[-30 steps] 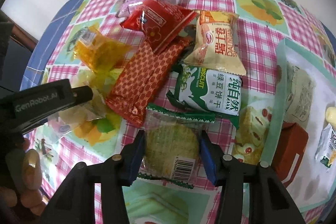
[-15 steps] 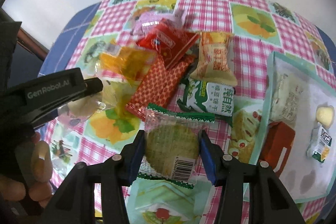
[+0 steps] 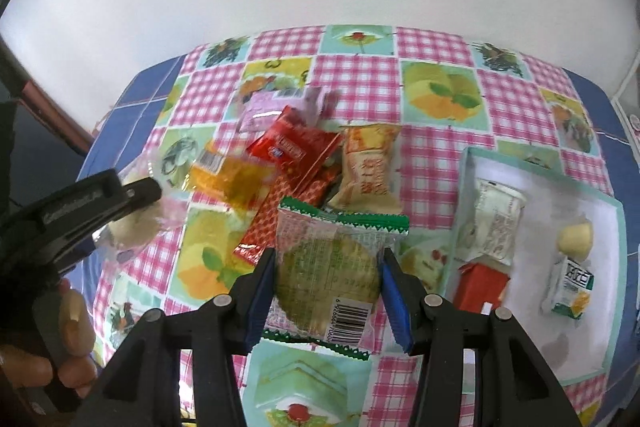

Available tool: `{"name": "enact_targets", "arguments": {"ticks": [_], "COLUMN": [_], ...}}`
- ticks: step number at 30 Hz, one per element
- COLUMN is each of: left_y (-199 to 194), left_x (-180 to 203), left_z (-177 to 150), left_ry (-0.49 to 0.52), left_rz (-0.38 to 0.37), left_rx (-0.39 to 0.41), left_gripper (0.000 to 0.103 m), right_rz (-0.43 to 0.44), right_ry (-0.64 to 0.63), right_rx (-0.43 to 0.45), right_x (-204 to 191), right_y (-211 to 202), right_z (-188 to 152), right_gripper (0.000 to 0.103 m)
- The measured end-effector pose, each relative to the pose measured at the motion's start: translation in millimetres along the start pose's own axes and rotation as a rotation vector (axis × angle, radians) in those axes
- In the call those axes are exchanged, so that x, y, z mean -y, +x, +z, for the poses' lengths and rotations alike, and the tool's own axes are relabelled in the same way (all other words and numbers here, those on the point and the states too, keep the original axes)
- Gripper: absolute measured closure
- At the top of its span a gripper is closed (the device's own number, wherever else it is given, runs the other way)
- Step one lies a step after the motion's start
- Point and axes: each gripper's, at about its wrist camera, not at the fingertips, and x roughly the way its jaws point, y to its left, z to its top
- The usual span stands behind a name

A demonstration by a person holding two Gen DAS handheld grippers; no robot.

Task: Organize snacks
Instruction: 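Carry the bun and biscuit pack over the white tray and open both tools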

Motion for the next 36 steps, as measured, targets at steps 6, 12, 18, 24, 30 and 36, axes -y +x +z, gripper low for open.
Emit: {"name": "enact_targets", "arguments": {"ticks": [6,12,18,24,30,36], "left_y": [5,8,7,4,5,13], "left_x": [10,21,48,95,146,192], "left_z": [-2,-2,-9,-24,-47,-81], "left_ry": [-0.009,0.002,0.060,0.166,0.284,0.414], "left_rz": [-0.016,-0.004,-0.021,-0.073,-0.124,-0.148], "left_rx": [-0.009,-0.005,-0.004,-0.011,-0.023,-0.032], "left_gripper": [0.036,0.036,0.036,0.036,0.036,0.036], "right_rz": [-0.016,-0.047,-0.116,-0.179,-0.200,-0.260], "right_ry": [0.025,0.042,0.088,0.173,0.247,0.304], "right_rx": [0.015,0.010,-0.002,0.000,-0.001,0.001], "right_x": [7,23,62,114,159,202], "right_y": [2,10,13,8,5,3], "right_z": [14,21,23,19,14,9], "right_gripper": [0.050,0.050,0.050,0.050,0.050,0.050]}}
